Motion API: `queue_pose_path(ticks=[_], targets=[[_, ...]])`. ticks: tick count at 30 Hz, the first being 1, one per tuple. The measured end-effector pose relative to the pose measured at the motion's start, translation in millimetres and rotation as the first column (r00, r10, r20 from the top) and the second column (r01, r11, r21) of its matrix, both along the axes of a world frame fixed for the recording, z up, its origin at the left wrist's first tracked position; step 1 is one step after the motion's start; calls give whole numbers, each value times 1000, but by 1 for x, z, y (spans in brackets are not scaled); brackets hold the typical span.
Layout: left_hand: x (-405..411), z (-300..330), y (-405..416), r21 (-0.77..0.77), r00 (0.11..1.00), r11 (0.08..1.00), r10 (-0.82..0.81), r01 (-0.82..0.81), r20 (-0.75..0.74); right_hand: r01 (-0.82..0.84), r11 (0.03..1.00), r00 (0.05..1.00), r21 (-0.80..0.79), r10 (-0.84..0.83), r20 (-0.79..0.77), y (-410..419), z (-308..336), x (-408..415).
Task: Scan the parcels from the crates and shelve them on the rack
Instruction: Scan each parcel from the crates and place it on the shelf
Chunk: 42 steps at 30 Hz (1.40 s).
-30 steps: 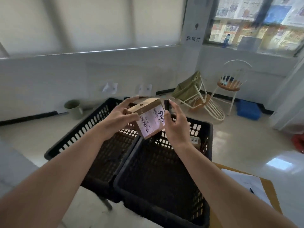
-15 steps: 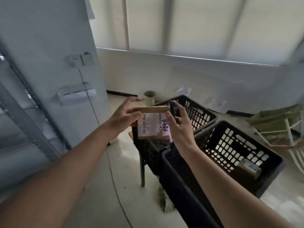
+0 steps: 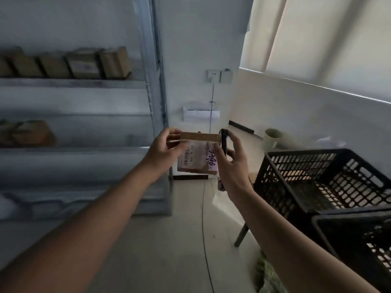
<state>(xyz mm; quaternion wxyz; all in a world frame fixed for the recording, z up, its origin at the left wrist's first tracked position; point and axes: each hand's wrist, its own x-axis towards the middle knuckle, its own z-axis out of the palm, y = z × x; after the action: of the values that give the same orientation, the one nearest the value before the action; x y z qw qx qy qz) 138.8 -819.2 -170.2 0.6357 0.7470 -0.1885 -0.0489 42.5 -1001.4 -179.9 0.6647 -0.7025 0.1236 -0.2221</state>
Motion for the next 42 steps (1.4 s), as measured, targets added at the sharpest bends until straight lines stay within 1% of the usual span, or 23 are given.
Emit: queue_pose_path(ticks=[4, 8, 11, 14, 17, 22, 28, 33, 37, 42], targets=[[18, -6, 92, 52, 991, 995, 77, -82, 105, -64, 997, 998, 40, 63, 16, 89, -6, 35], [40, -15, 178, 77, 983, 988, 126, -137, 131, -114, 991, 993, 75, 113, 19, 173, -11, 69], [55, -18, 233, 58, 983, 986, 149, -156, 106, -128, 988, 992, 82, 127, 11, 225, -15, 97], [71, -20, 281, 86, 981, 980, 172, -179, 86, -158, 980, 987, 118, 161, -22, 269, -19, 127], [99, -30, 324, 95, 973, 969, 220, -226, 67, -189, 976, 980, 111, 195, -46, 308, -25, 161], [168, -52, 381, 122, 949, 941, 314, -314, 25, -248, 963, 965, 110, 256, -66, 366, -40, 235], [265, -86, 437, 188, 916, 898, 400, -397, 22, -282, 948, 951, 149, 296, -84, 424, -78, 350], [337, -103, 479, 240, 909, 881, 418, -408, 11, -281, 941, 943, 187, 307, -126, 469, -106, 438], [384, -115, 510, 243, 909, 888, 413, -389, -54, -282, 946, 934, 157, 308, -179, 502, -121, 490], [447, -135, 551, 265, 937, 919, 331, -294, -110, -231, 967, 930, 108, 252, -268, 540, -140, 548]])
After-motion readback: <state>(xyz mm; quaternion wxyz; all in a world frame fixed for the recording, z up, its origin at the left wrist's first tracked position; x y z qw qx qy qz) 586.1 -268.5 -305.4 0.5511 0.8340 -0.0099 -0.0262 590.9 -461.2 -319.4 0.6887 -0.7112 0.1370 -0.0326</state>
